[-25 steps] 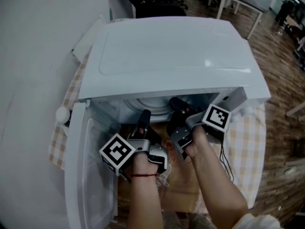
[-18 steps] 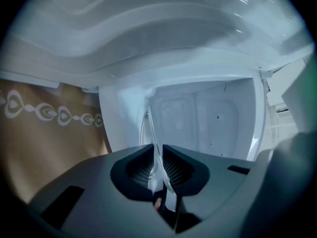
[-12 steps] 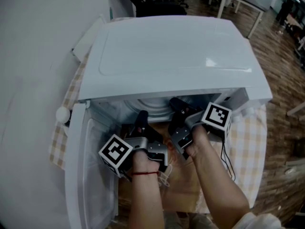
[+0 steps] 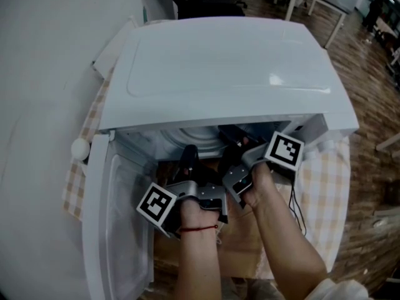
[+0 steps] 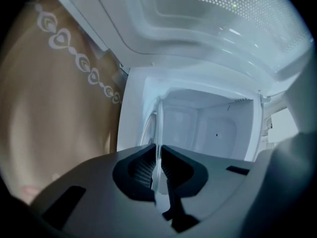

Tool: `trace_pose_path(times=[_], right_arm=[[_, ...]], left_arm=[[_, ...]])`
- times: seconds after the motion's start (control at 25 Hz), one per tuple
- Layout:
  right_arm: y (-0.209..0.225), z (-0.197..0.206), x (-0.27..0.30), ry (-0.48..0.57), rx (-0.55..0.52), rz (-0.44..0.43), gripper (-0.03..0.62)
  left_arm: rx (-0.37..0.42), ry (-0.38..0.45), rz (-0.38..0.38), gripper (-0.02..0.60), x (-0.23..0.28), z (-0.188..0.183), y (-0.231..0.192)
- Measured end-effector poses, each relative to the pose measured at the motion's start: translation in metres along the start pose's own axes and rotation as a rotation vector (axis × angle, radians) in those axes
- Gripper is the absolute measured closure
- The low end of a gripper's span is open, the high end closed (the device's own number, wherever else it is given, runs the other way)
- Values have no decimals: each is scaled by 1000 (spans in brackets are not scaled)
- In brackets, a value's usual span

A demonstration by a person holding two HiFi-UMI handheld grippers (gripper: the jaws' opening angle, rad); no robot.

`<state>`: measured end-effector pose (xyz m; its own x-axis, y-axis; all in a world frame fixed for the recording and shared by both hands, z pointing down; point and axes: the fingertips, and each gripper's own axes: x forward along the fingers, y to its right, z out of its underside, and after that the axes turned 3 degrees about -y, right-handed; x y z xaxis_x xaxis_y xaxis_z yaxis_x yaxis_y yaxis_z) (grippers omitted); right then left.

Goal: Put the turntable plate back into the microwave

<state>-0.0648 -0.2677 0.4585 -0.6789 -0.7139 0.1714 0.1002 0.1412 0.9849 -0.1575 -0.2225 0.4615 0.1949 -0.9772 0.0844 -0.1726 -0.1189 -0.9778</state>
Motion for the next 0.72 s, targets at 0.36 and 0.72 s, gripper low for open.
trace_pose_path(times=[0.36,0.72], right_arm=[[-1,10,-16,-76,-48,2,430],[7,22,-41,-42,-25,29,481]], left_arm=[[-9,-34,59,546,0,-1,10],[-2,-41,56,546,0,4,9]])
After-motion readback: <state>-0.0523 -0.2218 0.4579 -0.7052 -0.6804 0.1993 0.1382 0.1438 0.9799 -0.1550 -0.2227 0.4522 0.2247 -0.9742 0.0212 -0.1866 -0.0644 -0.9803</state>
